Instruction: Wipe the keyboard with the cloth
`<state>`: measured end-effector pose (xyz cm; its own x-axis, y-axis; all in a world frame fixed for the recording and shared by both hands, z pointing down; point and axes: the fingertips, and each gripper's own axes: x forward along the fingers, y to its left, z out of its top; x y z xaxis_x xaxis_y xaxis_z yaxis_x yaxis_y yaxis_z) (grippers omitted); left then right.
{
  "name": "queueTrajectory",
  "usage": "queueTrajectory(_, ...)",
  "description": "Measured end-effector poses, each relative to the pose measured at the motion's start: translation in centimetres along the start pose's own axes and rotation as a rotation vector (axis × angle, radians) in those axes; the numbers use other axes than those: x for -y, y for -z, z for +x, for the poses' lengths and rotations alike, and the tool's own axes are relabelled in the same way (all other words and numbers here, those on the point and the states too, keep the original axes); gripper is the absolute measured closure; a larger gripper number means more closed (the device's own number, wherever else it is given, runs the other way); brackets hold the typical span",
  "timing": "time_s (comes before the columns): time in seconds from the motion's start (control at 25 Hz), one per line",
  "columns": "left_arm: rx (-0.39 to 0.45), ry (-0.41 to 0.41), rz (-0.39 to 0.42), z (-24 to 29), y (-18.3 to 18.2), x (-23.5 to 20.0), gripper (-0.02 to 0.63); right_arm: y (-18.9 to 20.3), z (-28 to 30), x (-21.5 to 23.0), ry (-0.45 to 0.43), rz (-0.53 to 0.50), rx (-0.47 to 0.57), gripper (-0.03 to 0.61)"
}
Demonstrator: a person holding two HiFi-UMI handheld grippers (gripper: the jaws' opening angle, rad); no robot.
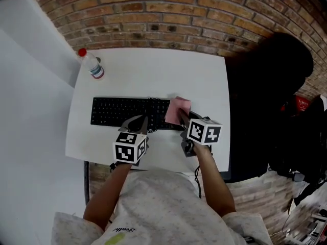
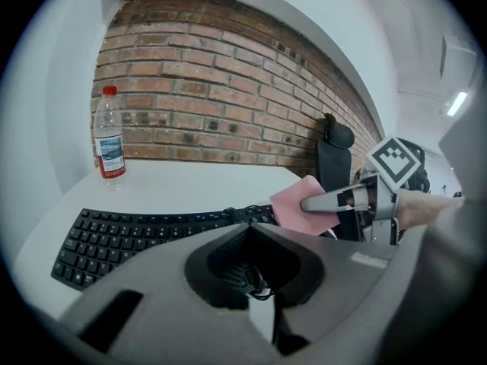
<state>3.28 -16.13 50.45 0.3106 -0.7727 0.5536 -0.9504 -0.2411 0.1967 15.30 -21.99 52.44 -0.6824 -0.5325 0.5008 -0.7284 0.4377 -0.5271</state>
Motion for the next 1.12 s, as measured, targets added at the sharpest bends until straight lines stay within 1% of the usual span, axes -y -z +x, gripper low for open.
queueTrajectory(0.16, 0.000, 0.002, 0.005, 0.4, 0.0, 1.0, 0.621, -0.3, -0.5, 1.0, -0.006, 0.015, 0.009, 0.557)
queueTrajectory(0.32, 0.001, -0.019, -0.003, 0.1, 0.0, 0.9, 0.621, -0.4, -1.1, 2.2, 0.002, 0.025, 0.010, 0.557)
queueTrajectory(0.52, -0.009, -0.040, -0.032, -0.3, 0.6, -0.1, 0.621, -0.7, -1.8, 4.1, 0.034, 0.043, 0.016, 0.557)
queueTrajectory(0.68, -0.019, -0.028, -0.040, -0.5, 1.2, -0.6, 0.621, -1.0, -2.4, 4.7, 0.065, 0.059, 0.034, 0.557)
queueTrajectory(0.88, -0.020, -0.012, -0.050, -1.3, 1.5, -2.0, 0.621, -2.6, -3.8, 2.2, 0.072, 0.015, 0.083, 0.557)
queueTrajectory(1.12, -0.015, 0.000, -0.062, -3.2, 1.9, -4.9, 0.623, -4.0, -4.1, -2.9, 0.059, -0.028, 0.128, 0.557)
